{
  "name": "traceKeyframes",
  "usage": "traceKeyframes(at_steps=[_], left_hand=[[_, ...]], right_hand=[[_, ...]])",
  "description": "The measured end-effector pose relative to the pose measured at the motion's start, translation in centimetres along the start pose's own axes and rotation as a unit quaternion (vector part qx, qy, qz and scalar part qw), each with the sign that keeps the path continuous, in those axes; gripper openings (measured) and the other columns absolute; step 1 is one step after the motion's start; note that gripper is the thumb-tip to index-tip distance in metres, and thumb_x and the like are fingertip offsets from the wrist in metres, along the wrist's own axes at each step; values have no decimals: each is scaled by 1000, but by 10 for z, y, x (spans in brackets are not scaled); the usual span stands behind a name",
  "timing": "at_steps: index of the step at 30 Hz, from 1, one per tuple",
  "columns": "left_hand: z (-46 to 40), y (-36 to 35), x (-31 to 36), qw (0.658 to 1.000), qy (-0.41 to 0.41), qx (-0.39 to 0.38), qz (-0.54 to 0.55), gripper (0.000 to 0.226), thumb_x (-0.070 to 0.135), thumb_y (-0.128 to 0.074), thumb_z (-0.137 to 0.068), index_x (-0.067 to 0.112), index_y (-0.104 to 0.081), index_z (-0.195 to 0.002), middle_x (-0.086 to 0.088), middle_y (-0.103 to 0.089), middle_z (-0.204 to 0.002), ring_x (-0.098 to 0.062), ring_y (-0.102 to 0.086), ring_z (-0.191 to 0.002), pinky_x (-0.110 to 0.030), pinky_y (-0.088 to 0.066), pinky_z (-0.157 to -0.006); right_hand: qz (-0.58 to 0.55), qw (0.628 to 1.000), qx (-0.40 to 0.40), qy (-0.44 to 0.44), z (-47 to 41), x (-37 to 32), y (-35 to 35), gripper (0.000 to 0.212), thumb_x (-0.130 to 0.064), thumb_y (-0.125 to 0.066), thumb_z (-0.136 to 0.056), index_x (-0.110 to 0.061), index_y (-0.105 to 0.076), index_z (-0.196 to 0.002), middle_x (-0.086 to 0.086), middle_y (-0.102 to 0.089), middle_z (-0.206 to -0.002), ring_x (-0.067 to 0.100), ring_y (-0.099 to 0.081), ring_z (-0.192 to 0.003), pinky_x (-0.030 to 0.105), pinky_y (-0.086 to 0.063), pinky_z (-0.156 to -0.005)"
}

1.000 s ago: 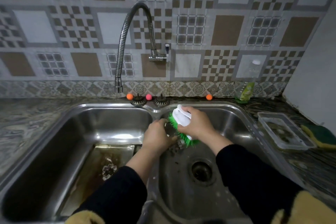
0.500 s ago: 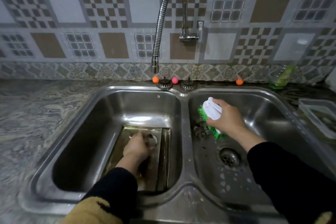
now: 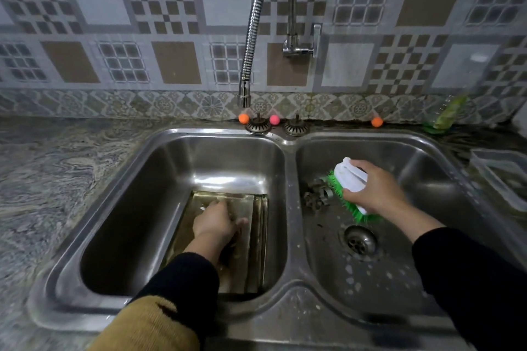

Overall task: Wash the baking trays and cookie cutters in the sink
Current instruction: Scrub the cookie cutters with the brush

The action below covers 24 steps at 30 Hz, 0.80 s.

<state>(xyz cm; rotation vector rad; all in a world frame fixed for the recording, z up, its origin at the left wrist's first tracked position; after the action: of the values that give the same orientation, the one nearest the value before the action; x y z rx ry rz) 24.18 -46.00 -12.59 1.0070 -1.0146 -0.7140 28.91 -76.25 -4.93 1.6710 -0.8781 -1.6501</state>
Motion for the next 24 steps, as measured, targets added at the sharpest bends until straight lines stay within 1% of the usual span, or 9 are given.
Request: traceKeyframes(at_steps=[2, 5, 7, 10, 13, 17, 20, 22, 24], left_hand=[[-4, 8, 24, 999, -28, 34, 24, 50, 50, -62, -86, 25, -51, -129, 1, -55, -129, -23, -61, -106, -37, -50, -88], [-9, 17, 71, 990, -98, 92, 39, 38, 43, -56, -91, 24, -56, -124, 0, -54, -128, -23, -57, -112, -34, -48, -87], [-11, 18, 105, 982, -139, 112, 58, 31, 39, -55, -92, 22, -61, -117, -2, -56, -123, -25, -56, -112, -34, -47, -86], [-11, 6, 149, 971, -193, 107, 89, 27, 36, -54, -92, 21, -64, -113, -2, -56, -116, -24, -56, -109, -35, -48, -86], [-15, -22, 184, 965, -227, 79, 104, 26, 33, -56, -92, 19, -63, -113, -4, -56, -117, -25, -57, -109, -34, -47, -88], [-31, -73, 209, 977, -178, -7, 116, 33, 29, -60, -90, 16, -57, -120, -8, -54, -122, -25, -53, -112, -36, -46, -91], [-46, -110, 215, 989, -117, -53, 78, 53, 29, -64, -87, 22, -43, -136, -12, -47, -134, -29, -46, -122, -41, -44, -99], [-56, -127, 217, 993, -77, -75, 56, 68, 30, -65, -86, 28, -31, -144, -14, -36, -142, -35, -41, -126, -46, -41, -102], [-67, -142, 216, 993, -49, -88, 64, 77, 34, -65, -86, 32, -21, -149, -16, -26, -148, -41, -39, -127, -49, -37, -104]], right_hand=[[8, 1000, -5, -9, 0, 8, 9, 72, -25, -77, -70, -25, -48, -136, 4, -59, -129, 25, -57, -111, 25, -40, -77], [24, 1000, 1, -19, -1, 24, 31, 72, -24, -77, -70, -24, -49, -136, 5, -60, -129, 25, -57, -113, 23, -38, -78], [25, 999, 15, -26, -4, 36, 51, 71, -22, -78, -69, -24, -51, -135, 4, -61, -128, 25, -57, -115, 24, -40, -81], [39, 998, 41, -38, -9, 58, 87, 72, -22, -78, -69, -22, -51, -135, 4, -60, -131, 24, -57, -117, 29, -43, -86], [39, 994, 80, -56, -19, 86, 126, 72, -22, -79, -70, -19, -51, -136, 7, -58, -133, 25, -55, -118, 26, -39, -83], [41, 986, 136, -82, -36, 131, 174, 69, -23, -76, -72, -21, -49, -136, 7, -57, -133, 26, -54, -118, 28, -40, -87], [27, 980, 160, -113, -50, 170, 194, 69, -24, -76, -73, -20, -48, -137, 7, -54, -135, 27, -52, -120, 30, -40, -92], [32, 979, 157, -125, -59, 193, 196, 70, -25, -76, -74, -20, -47, -137, 7, -53, -136, 27, -52, -120, 30, -41, -92], [42, 982, 136, -122, -67, 212, 192, 72, -25, -76, -74, -20, -46, -139, 6, -53, -137, 26, -51, -122, 28, -40, -91]])
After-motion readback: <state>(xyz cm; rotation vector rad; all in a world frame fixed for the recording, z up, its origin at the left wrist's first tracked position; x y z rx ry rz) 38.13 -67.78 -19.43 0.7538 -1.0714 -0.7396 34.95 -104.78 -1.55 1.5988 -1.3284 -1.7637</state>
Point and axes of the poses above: each hand's wrist, its own z-axis away from the middle knuckle, its own y-axis out of the back of the hand, x = y × z, the point moved 1 cm from there along -z, towards the middle knuckle
